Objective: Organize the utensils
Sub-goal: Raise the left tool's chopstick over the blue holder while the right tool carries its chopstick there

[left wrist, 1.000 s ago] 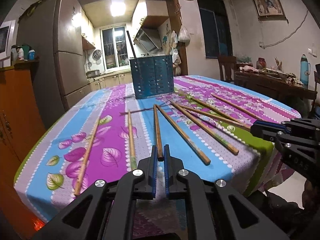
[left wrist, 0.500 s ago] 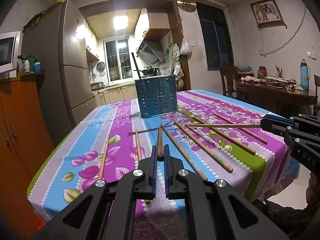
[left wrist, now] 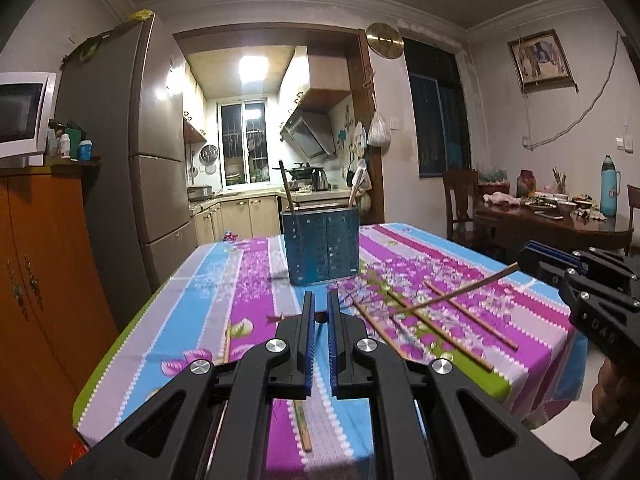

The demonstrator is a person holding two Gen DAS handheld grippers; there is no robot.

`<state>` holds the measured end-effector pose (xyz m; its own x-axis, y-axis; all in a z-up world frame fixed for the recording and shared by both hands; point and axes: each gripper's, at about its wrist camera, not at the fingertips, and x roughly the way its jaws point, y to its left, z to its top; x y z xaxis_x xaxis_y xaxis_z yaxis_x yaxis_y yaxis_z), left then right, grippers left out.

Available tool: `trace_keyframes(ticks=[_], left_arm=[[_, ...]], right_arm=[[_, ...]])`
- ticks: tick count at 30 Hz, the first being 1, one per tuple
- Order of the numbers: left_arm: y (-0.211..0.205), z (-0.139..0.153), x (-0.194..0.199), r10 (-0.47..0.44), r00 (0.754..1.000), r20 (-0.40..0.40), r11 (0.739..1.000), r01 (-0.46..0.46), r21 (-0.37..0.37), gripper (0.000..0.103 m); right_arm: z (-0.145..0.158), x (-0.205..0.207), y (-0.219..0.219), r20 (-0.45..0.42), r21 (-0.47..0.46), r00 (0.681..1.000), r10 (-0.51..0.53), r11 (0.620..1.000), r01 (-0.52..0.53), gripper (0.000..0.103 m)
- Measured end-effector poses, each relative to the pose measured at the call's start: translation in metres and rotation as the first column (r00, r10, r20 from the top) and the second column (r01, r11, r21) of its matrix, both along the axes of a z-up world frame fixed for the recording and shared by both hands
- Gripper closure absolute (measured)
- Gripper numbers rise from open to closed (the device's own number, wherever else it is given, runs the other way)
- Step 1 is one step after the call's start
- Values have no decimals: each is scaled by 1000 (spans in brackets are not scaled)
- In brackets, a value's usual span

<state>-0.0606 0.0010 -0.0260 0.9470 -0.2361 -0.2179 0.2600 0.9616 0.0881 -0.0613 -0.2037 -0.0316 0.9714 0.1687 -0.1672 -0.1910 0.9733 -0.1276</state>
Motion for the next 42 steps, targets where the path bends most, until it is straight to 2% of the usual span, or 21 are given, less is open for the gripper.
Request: trace_keyframes(ticks=[13, 27, 33, 42], left_arm=[[0, 44, 28, -41, 999, -33, 998, 39, -46, 96], [0, 96, 60, -49, 998, 26, 998, 50, -47, 96], [6, 105, 83, -81, 997, -11, 991, 79, -108, 96], [6, 116, 110, -115, 993, -19, 985, 112, -132, 96]], right_arm=[[34, 19, -7, 24, 23, 999, 35, 999, -36, 98], [66, 56, -16, 28, 39, 996, 89, 995, -90, 98], [82, 75, -25, 28, 71, 994, 110, 991, -112, 98], [102, 101, -29, 19, 108, 989, 150, 983, -151, 98]])
